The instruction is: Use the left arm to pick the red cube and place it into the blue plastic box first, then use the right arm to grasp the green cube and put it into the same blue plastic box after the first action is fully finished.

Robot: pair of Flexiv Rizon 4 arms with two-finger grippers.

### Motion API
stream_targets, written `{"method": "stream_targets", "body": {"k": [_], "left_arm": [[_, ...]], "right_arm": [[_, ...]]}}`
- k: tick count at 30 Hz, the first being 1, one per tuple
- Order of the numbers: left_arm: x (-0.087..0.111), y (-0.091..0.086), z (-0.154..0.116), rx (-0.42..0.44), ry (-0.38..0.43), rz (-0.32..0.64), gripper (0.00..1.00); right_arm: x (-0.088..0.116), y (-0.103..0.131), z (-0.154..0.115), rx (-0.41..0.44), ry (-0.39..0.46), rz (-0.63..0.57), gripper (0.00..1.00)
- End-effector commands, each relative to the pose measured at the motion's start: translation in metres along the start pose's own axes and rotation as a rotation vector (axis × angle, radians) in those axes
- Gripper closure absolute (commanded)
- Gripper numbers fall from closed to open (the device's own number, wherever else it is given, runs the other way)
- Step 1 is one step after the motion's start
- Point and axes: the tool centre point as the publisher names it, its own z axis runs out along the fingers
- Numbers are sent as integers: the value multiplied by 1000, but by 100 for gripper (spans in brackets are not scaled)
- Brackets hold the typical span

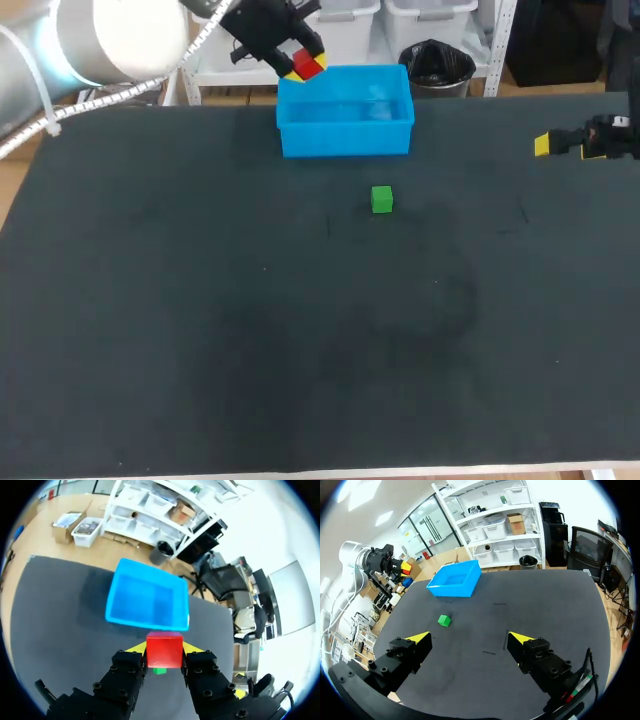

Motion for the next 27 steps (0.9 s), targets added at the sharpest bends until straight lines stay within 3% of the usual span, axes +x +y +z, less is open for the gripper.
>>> {"method": "stream_targets", "body": {"k": [1,12,27], "left_arm": [[-15,-9,14,1,15,2,100],[-38,-14,40,-6,7,-37,100],[-75,10,81,-75,1,-109,100]], "right_arm": [[0,1,0,3,1,1,0],[0,1,0,3,1,1,0],[0,1,0,3,1,1,0]]}}
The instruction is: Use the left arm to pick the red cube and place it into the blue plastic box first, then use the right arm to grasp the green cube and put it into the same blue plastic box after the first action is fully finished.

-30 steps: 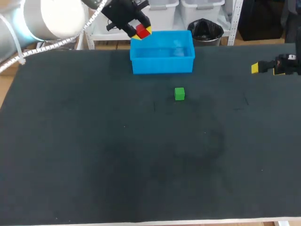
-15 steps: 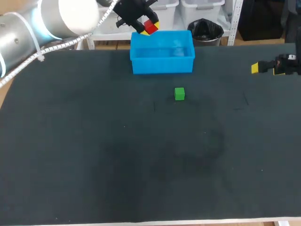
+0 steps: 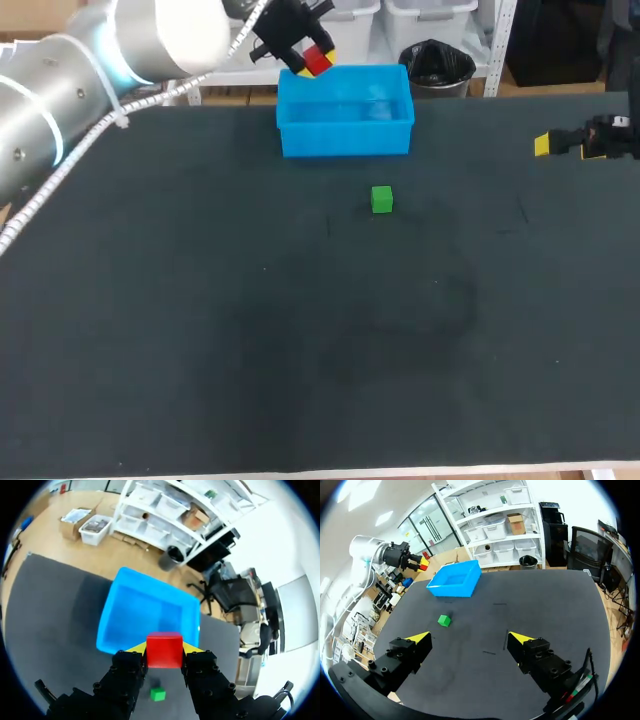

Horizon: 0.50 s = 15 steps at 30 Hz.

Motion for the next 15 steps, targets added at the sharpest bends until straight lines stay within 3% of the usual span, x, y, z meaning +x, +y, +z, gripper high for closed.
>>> {"method": "stream_targets", "body": {"k": [1,15], "left_arm": [[-25,-4,23,-25,40,-9,100],[-38,13,63,-75,80,-70,100]], "right_arm": [[0,1,0,3,1,1,0],[0,1,0,3,1,1,0]]}}
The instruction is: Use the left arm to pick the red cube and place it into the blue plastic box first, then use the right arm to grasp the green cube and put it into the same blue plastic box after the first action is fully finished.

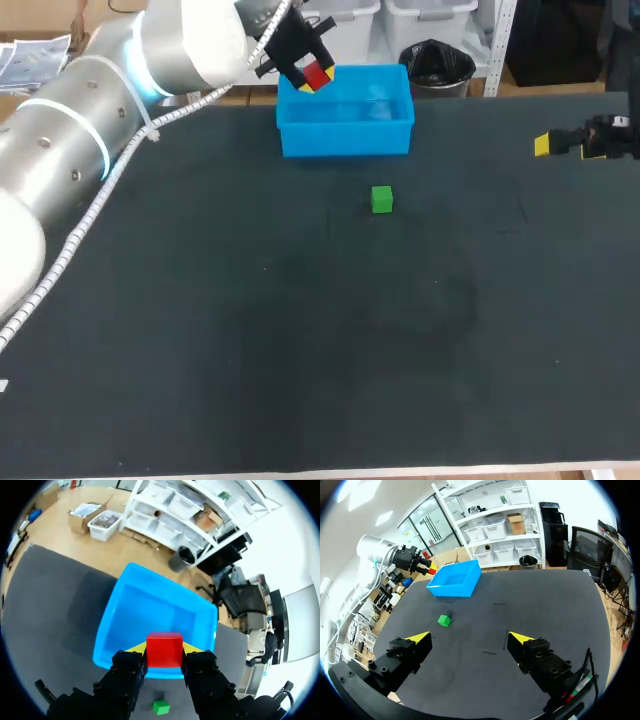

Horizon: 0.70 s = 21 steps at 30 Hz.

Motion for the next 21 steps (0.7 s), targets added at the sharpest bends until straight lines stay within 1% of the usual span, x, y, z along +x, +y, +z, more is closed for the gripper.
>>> {"method": "stream_targets", "body": {"k": [1,5,7,8,9,14,21], "left_arm": [[-29,-8,23,-24,91,-7,100],[-29,-6,27,-38,95,-10,100],[-29,-4,29,-45,94,-10,51],[-30,-4,29,-49,93,-11,13],[-30,-3,29,-50,93,-12,0],[-31,-1,24,-56,80,-3,0],[-30,-2,1,-48,27,43,0]], "right_arm": [[0,1,0,3,1,1,0],[0,1,0,3,1,1,0],[0,1,0,3,1,1,0],[0,1,0,3,1,1,0],[0,1,0,3,1,1,0],[0,1,0,3,1,1,0],[0,1,0,3,1,1,0]]}}
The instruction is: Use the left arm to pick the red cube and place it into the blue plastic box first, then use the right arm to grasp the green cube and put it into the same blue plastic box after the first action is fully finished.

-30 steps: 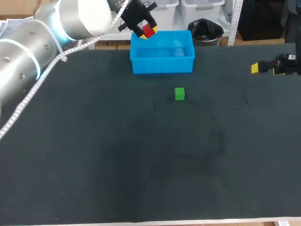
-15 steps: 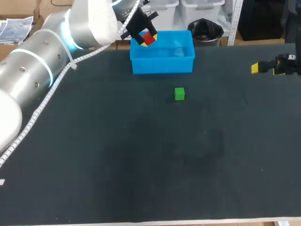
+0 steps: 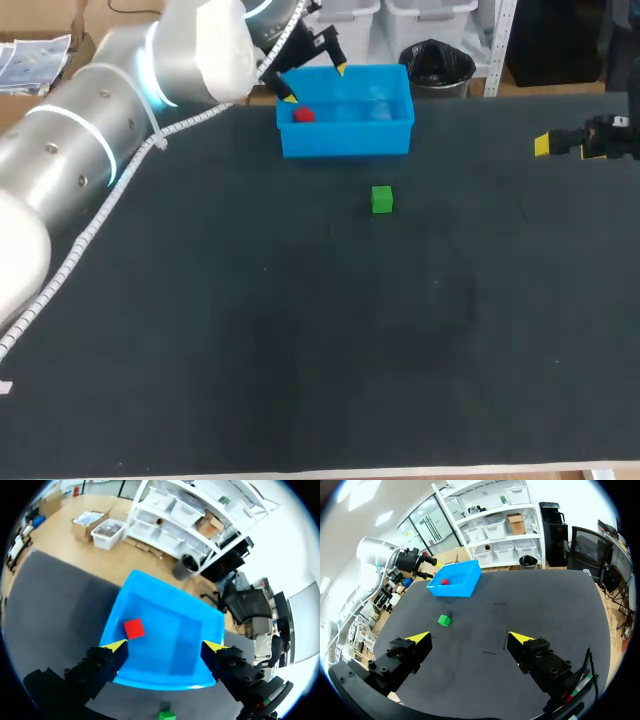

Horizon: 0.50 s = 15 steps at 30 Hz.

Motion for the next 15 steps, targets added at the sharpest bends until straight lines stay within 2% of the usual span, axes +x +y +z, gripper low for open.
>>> {"method": "stream_targets", "body": {"k": [1,9,15], "left_arm": [[-19,-8,-11,-3,105,19,0],[-15,-8,-52,50,41,86,0],[-2,-4,-78,68,4,153,0]], "right_arm": [[0,1,0,3,1,1,0],[0,1,0,3,1,1,0],[0,1,0,3,1,1,0]]}}
